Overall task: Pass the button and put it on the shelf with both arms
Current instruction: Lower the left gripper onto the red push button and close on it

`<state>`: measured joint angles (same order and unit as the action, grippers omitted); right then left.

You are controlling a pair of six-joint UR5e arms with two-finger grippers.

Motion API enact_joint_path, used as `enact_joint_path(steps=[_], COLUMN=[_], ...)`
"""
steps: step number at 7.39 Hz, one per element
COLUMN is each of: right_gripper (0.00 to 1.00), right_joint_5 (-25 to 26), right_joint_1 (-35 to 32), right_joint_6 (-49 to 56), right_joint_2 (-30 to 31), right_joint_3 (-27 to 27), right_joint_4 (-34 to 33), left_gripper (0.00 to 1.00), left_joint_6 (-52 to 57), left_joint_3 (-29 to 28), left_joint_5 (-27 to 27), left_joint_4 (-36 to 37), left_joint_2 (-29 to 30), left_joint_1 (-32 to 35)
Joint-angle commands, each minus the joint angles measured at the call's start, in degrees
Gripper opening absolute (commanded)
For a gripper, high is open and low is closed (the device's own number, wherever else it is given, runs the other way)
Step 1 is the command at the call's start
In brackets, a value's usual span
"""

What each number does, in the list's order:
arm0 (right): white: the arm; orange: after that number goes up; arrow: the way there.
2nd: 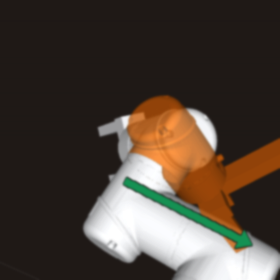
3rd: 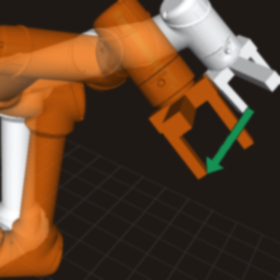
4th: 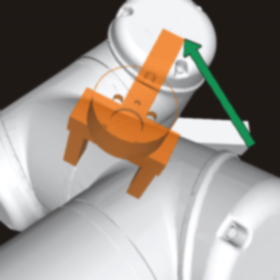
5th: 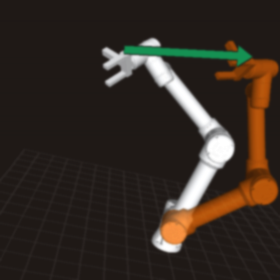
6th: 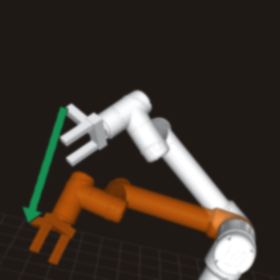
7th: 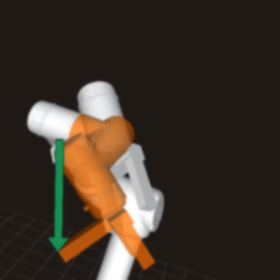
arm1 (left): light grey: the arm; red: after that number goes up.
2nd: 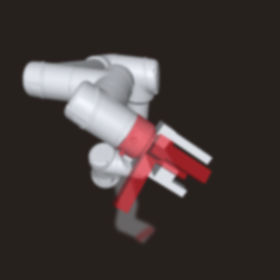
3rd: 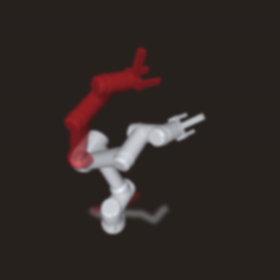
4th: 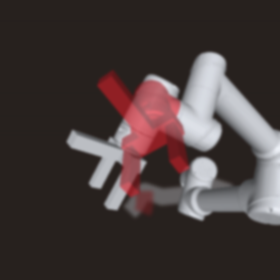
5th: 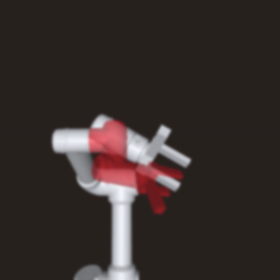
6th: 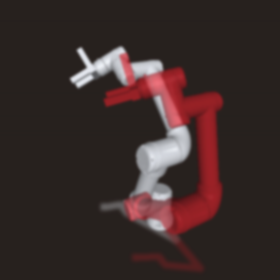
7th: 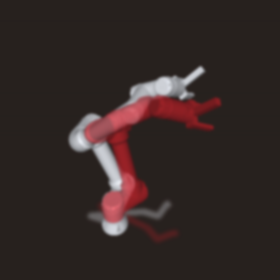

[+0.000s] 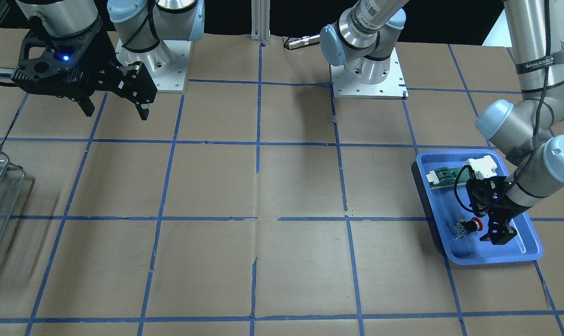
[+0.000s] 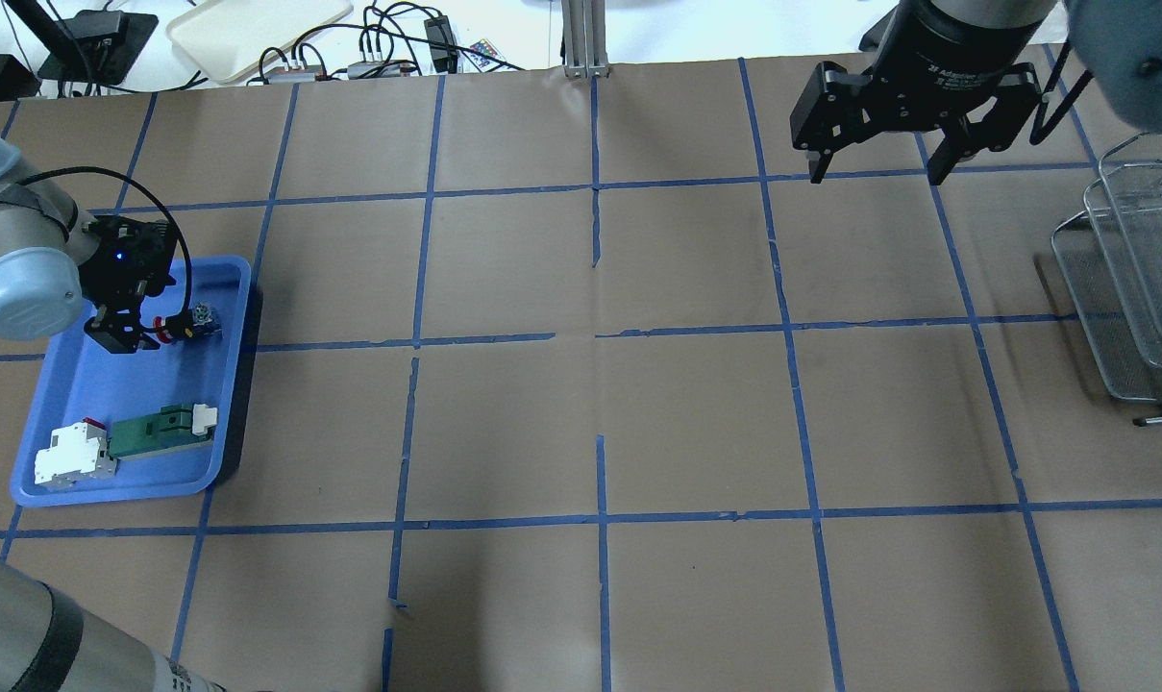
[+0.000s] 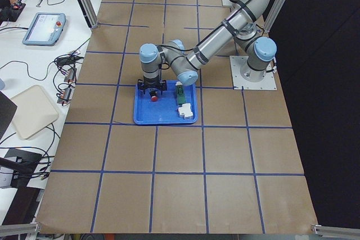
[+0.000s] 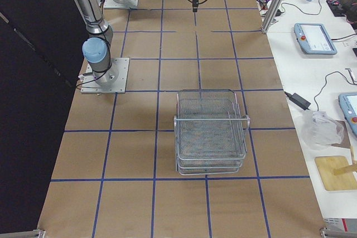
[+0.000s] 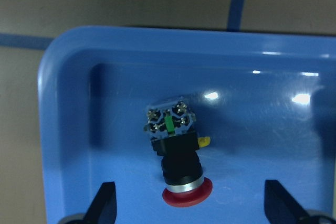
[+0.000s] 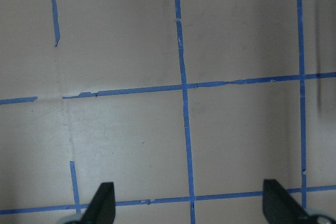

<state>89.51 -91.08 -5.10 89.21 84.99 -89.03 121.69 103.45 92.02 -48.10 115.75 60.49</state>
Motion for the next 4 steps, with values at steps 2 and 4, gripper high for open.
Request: enact_joint_path(steps=[2,4], right_gripper=[1.00,1.00], right_joint_5=[0.1,0.1], right_joint_1=[0.0,0.1], right_joint_6=[0.0,0.0], right_joint_2=[0.0,0.0], right_joint_3=[0.0,0.0], right_joint_4=[0.0,0.0], left_gripper=[1.00,0.17], left_joint_6=[-0.9,-1.5], left_joint_3=[0.3,2.4], left_joint_5=[1.0,0.9], left_joint_4=[1.5,5.1], left_joint_2=[2.4,2.2], left_joint_1=[0.0,-1.1])
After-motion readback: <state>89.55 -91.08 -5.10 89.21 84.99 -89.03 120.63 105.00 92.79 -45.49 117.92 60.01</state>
